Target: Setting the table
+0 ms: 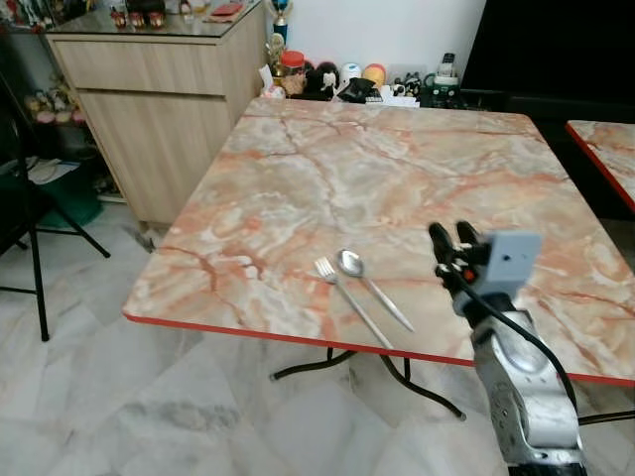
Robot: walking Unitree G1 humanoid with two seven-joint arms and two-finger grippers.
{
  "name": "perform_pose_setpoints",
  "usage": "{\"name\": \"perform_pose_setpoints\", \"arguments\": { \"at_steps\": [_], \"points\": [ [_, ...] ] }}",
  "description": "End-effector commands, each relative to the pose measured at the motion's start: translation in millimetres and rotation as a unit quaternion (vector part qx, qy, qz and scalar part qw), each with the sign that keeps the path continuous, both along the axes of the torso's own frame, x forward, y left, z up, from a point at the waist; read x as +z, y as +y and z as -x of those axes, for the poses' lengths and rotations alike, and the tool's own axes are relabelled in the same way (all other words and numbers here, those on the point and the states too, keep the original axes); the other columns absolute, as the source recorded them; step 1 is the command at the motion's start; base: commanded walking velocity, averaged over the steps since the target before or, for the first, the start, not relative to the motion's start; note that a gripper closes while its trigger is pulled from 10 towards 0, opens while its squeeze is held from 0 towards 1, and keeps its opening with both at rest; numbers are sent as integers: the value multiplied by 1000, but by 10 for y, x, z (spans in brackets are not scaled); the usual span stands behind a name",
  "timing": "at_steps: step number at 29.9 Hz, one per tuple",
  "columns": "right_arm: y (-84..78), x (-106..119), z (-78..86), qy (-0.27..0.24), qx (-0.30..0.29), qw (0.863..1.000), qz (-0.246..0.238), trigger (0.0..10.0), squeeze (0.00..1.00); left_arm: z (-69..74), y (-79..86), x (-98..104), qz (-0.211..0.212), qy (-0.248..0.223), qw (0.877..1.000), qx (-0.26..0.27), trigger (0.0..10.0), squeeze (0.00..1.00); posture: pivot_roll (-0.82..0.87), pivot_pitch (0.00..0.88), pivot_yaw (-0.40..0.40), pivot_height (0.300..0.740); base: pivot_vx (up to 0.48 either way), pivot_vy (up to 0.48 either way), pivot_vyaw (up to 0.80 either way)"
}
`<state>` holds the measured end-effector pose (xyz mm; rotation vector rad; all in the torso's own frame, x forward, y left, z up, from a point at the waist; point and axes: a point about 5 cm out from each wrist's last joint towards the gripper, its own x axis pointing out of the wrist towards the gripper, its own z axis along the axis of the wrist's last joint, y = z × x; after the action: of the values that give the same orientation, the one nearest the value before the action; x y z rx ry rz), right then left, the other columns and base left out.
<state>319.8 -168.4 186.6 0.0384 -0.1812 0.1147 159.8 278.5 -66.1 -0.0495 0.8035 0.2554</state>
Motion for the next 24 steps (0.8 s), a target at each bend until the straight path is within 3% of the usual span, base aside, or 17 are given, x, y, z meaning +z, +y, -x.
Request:
{"name": "perform_pose_setpoints", "arguments": {
  "at_steps": [1, 4, 20, 24],
  "points": [
    [75, 62, -5, -12, 12, 1000, -5, 10000, 0, 75, 37, -22, -3, 13, 1000, 6, 10000, 0, 64, 109, -26, 740, 0, 480, 0],
    [79, 62, -5, -12, 13, 1000, -5, 10000, 0, 76, 41, -20, -4, 13, 1000, 6, 10000, 0, 64, 110, -25, 740, 0, 461, 0],
    [61, 4, 4, -4, 10, 1000, -5, 10000, 0, 59, 30, -12, -11, 11, 1000, -13, 10000, 0, 65, 112, -23, 740, 0, 0, 0],
    [53, -11, 8, -1, 10, 1000, -4, 10000, 0, 58, 17, -17, -13, 13, 1000, -18, 10000, 0, 67, 112, -23, 740, 0, -446, 0]
  ]
}}
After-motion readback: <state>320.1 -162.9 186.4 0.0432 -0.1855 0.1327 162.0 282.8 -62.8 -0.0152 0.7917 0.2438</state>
